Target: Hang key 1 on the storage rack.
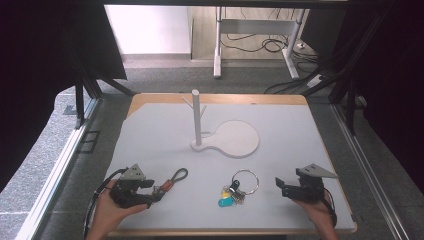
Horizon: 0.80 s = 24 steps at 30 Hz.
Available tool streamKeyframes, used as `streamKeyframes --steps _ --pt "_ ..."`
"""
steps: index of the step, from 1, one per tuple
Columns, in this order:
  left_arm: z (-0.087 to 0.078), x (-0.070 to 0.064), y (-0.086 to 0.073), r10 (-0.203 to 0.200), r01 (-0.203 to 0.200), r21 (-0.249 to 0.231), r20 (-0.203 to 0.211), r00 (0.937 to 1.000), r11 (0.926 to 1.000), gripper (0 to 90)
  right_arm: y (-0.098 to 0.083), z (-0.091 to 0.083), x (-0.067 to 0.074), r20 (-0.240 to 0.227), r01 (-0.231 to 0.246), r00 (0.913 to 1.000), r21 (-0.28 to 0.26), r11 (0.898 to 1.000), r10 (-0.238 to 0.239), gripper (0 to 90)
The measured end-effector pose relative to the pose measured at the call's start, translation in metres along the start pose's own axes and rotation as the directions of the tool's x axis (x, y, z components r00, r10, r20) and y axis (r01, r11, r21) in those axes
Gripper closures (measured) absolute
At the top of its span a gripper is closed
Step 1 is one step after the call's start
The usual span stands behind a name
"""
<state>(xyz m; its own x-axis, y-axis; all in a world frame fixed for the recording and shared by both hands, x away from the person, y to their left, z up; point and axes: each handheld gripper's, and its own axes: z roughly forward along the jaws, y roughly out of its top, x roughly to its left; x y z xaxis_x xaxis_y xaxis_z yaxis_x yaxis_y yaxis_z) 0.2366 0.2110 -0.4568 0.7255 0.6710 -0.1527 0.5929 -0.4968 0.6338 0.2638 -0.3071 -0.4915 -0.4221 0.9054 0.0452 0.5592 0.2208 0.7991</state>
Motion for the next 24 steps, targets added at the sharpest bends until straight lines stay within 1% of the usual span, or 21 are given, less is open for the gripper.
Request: streamKeyframes --steps 1,3,6,7,8,9,12,14,16,22,24 --pt "0.0001 0.0 0.0002 0.001 -0.001 -0.002 0.002 1.0 1.0 40.8 -0.0017 -0.0044 -0.0016 0.003 0.002 1.0 -0.015 1.0 -0.002 14.6" --pt "0.0 0.0 0.0004 -0.003 0.003 -0.004 0.001 1.0 1.0 40.8 -0.0034 -0.009 -0.0043 -0.011 -0.009 0.9999 -0.027 1.0 0.008 14.9" --pt "-0.0008 0.0009 0.0002 -0.003 0.003 -0.005 0.0 1.0 1.0 40.8 -0.0046 -0.0112 -0.0058 -0.019 -0.005 0.9998 -0.027 1.0 0.005 15.3" --pt "-0.0017 0.0011 0.0001 -0.006 0.006 -0.009 -0.002 1.0 0.9999 40.9 -0.0051 -0.0122 -0.0056 -0.03 0.006 0.9995 -0.039 0.999 -0.007 14.4" --pt "-0.0017 0.0011 0.0001 -0.006 0.006 -0.009 -0.002 1.0 0.9999 41.1 -0.0051 -0.0122 -0.0056 -0.03 0.006 0.9995 -0.039 0.999 -0.007 14.4" --pt "-0.002 0.0011 0.0 -0.007 0.007 -0.01 -0.002 1.0 0.9999 41.2 -0.0043 -0.013 -0.0042 -0.062 0.002 0.998 -0.043 0.999 -0.005 14.1" --pt "-0.0013 0.0009 -0.0006 -0.001 0.001 -0.006 -0.005 1.0 1.0 41.0 -0.0027 -0.0122 -0.0021 -0.075 -0.002 0.9972 -0.044 0.999 -0.001 14.1" --pt "-0.0006 -0.0003 -0.0007 -0.006 0.006 -0.002 -0.006 1.0 1.0 40.9 -0.0021 -0.0081 0.0004 -0.072 0.007 0.9974 -0.021 1.0 -0.008 14.0" --pt "-0.001 -0.0004 -0.0005 -0.005 0.005 -0.001 -0.004 1.0 1.0 40.8 -0.0033 -0.0067 0.0009 -0.068 0.003 0.9977 -0.01 1.0 -0.004 14.1" --pt "-0.0021 0.0004 0.0008 -0.019 0.019 -0.008 -0.005 0.9998 0.9998 40.8 -0.0053 -0.0077 -0.0017 -0.074 0.001 0.9972 -0.008 1.0 -0.001 14.6" --pt "-0.0049 0.0022 0.0019 -0.032 0.032 -0.023 0.009 0.9995 0.9992 40.8 -0.0051 -0.0085 -0.0043 -0.079 0.001 0.9969 -0.015 1.0 -0.002 14.7"
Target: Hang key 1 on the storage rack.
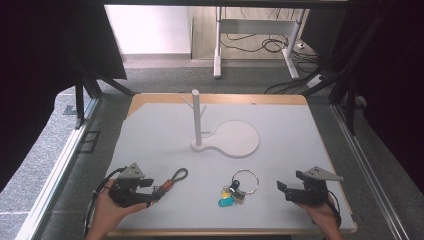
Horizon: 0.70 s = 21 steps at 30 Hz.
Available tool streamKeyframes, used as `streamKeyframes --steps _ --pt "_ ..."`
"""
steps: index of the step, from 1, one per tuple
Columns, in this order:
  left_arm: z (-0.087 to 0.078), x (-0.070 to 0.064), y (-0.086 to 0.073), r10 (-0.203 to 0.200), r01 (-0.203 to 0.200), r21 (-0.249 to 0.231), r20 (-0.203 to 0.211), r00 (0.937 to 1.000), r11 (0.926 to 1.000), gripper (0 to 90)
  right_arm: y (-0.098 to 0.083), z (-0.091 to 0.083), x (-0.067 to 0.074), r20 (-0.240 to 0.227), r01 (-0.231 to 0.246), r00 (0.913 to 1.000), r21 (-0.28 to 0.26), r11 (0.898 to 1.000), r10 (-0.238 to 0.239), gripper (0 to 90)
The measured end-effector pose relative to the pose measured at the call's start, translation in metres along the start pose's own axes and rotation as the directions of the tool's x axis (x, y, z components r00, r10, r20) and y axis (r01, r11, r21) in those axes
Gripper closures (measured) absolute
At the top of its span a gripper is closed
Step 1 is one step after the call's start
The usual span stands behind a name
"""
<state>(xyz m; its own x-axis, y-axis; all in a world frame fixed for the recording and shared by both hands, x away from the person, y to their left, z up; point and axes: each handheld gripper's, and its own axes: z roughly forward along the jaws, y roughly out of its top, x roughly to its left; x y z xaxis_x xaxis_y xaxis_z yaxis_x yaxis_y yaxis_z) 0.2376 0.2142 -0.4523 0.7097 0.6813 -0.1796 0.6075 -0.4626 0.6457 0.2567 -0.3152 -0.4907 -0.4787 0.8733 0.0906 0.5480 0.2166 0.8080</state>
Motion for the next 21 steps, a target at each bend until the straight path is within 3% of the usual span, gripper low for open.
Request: streamKeyframes --steps 7,13,21 --pt "-0.005 -0.001 0.012 0.022 -0.022 0.006 -0.014 0.9997 0.9997 40.7 0.001 -0.006 -0.006 -0.02 -0.026 0.9995 -0.011 1.0 0.026 15.4" --pt "-0.004 0.002 0.031 0.051 -0.05 0.054 -0.023 0.9984 0.9973 40.6 0.004 -0.006 -0.003 -0.035 -0.014 0.9993 -0.022 1.0 0.013 15.5" --pt "0.003 0.012 0.043 0.05 -0.049 0.116 -0.001 0.9988 0.992 40.6 0.004 -0.001 -0.004 -0.035 -0.006 0.9994 -0.002 1.0 0.006 16.7"
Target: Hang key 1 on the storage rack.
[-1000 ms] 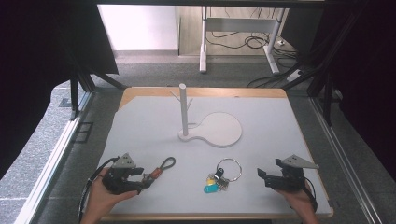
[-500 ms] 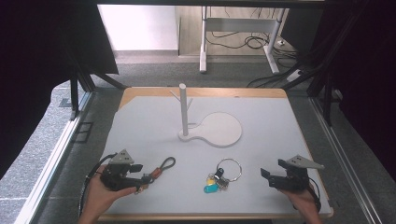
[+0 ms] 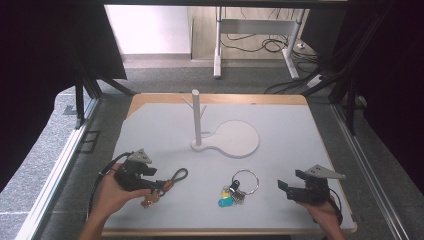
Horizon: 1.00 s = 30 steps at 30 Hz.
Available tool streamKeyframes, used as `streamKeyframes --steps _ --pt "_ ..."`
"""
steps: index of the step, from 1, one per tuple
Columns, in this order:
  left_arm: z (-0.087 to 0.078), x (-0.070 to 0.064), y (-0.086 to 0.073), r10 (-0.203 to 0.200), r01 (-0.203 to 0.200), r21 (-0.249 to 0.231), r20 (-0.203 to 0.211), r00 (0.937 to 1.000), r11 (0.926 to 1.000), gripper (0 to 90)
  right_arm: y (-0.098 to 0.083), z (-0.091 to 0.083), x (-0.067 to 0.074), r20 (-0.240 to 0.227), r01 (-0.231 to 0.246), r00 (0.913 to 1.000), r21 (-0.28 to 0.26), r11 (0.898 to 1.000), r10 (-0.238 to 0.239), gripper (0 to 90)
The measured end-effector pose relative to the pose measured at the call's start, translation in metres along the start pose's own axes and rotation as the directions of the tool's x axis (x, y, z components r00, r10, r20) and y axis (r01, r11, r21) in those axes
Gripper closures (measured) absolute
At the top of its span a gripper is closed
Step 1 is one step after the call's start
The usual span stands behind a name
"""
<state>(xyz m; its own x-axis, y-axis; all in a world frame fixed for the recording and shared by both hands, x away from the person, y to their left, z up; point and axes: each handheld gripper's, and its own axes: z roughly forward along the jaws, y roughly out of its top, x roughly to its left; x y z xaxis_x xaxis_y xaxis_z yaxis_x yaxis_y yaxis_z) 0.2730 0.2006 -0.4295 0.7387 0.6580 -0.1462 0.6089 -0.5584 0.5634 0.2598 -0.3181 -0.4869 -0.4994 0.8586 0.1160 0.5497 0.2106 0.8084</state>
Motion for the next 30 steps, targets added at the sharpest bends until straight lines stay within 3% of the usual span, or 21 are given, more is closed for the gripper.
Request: streamKeyframes --steps 9,17,30 --pt "0.009 0.004 0.013 -0.003 0.003 0.041 0.012 0.9999 0.9991 40.7 -0.002 0.002 0.002 0.003 0.008 1.0 0.023 1.0 -0.008 18.5" --pt "0.02 0.007 0.014 -0.006 0.005 0.088 0.011 0.9999 0.9961 41.3 -0.004 0.006 0.005 -0.001 0.029 0.9996 0.056 0.998 -0.029 18.8" --pt "0.034 0.012 0.019 -0.011 0.008 0.138 0.015 0.9998 0.9903 42.9 -0.003 0.003 0.006 0.007 0.026 0.9996 0.052 0.998 -0.026 20.2"
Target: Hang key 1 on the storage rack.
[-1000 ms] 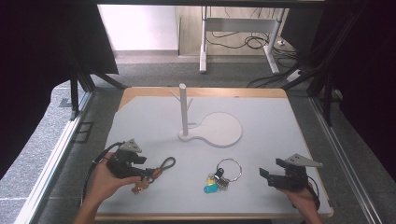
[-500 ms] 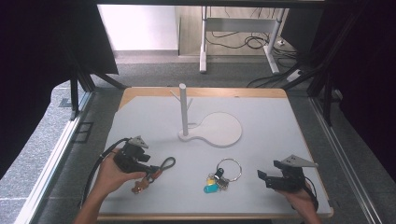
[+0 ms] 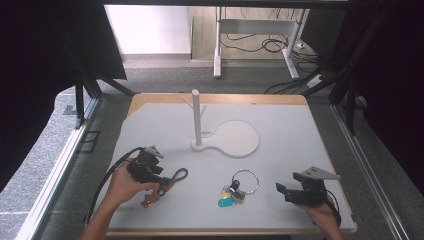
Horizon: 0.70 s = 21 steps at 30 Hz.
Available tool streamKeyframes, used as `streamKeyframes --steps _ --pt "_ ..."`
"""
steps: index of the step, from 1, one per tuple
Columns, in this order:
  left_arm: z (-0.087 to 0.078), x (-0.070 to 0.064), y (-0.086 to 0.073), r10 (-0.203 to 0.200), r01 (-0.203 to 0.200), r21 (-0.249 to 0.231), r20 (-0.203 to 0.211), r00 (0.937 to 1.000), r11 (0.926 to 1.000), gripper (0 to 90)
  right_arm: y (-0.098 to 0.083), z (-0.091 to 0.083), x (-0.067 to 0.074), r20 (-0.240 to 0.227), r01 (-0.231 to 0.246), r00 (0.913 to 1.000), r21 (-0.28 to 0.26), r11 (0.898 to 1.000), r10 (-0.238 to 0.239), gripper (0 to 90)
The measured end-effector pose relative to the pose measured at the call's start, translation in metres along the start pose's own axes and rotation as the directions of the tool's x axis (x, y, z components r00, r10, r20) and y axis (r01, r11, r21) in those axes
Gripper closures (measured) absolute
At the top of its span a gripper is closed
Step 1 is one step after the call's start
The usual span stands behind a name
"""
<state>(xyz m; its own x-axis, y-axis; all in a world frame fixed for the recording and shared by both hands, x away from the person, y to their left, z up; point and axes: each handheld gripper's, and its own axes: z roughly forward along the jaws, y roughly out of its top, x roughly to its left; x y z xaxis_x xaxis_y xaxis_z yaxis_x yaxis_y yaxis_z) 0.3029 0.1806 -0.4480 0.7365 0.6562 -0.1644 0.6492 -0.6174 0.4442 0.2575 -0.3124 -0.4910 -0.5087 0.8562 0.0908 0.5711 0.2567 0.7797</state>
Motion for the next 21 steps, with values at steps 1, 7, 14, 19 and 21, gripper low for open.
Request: streamKeyframes --steps 1,7,14,19,21 --pt "0.002 0.0 0.001 0.001 -0.001 0.006 0.003 1.0 1.0 43.8 0.0 0.0 0.0 0.0 0.001 1.0 0.0 1.0 -0.001 20.3" --pt "0.018 -0.002 0.005 0.01 -0.009 0.075 -0.021 0.9997 0.9971 45.0 -0.001 0.002 0.0 0.001 0.004 1.0 0.009 1.0 -0.004 20.4" --pt "0.032 -0.007 0.007 0.036 -0.029 0.145 -0.047 0.9982 0.9891 48.3 -0.001 0.003 0.002 0.005 0.01 0.9999 0.014 1.0 -0.01 20.6" --pt "0.038 -0.008 0.007 0.037 -0.023 0.183 -0.072 0.9968 0.9829 50.6 -0.001 0.004 0.002 0.004 0.015 0.9999 0.018 1.0 -0.015 20.7" --pt "0.038 -0.008 0.007 0.037 -0.023 0.18 -0.073 0.9966 0.9834 51.3 -0.001 0.004 0.002 0.002 0.018 0.9998 0.021 1.0 -0.018 20.7"
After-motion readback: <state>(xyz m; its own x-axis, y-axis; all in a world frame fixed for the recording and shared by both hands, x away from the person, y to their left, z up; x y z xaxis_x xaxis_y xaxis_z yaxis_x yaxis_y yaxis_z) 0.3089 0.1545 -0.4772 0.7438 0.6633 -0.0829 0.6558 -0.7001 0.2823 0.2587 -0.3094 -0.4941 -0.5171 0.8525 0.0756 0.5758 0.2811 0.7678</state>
